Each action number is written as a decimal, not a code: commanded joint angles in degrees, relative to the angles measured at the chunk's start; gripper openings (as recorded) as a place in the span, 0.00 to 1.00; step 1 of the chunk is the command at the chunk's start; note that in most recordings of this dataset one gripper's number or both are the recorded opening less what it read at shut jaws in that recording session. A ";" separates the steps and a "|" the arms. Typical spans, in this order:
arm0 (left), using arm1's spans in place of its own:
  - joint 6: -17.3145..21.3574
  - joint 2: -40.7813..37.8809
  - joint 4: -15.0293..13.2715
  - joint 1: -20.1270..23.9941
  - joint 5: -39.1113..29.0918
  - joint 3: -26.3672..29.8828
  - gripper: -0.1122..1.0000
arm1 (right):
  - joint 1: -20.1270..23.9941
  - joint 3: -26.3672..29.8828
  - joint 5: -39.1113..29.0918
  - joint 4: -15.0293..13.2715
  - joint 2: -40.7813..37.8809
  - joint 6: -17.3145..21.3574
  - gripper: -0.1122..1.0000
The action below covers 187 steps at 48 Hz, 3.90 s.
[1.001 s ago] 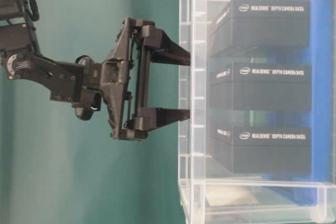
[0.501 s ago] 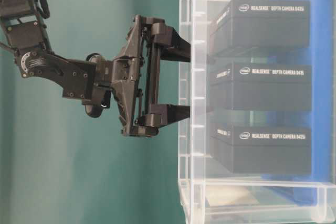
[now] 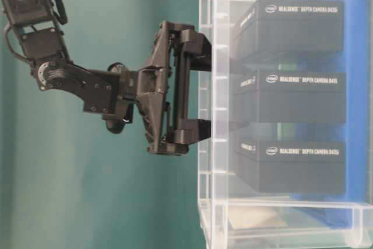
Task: Take out the box from the case.
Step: 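Lower the right gripper around the middle black box and close, then lift the middle black box straight up out of the case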
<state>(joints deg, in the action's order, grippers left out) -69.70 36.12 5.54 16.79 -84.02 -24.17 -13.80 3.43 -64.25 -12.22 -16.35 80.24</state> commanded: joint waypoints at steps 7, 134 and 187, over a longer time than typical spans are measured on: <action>0.09 0.00 0.18 0.18 0.18 0.44 0.93 | 0.09 -0.18 1.58 0.00 0.00 0.18 0.96; 0.35 0.00 0.18 0.53 2.20 0.09 0.93 | 0.79 24.70 -24.70 -1.41 5.36 1.49 0.72; 0.35 0.09 0.18 0.62 2.20 0.09 0.93 | 0.79 24.79 -24.70 -2.64 5.27 1.49 0.71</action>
<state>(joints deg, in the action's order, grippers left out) -69.43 36.12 5.54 17.23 -82.00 -24.79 -13.01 26.46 -89.21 -14.33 -13.71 81.83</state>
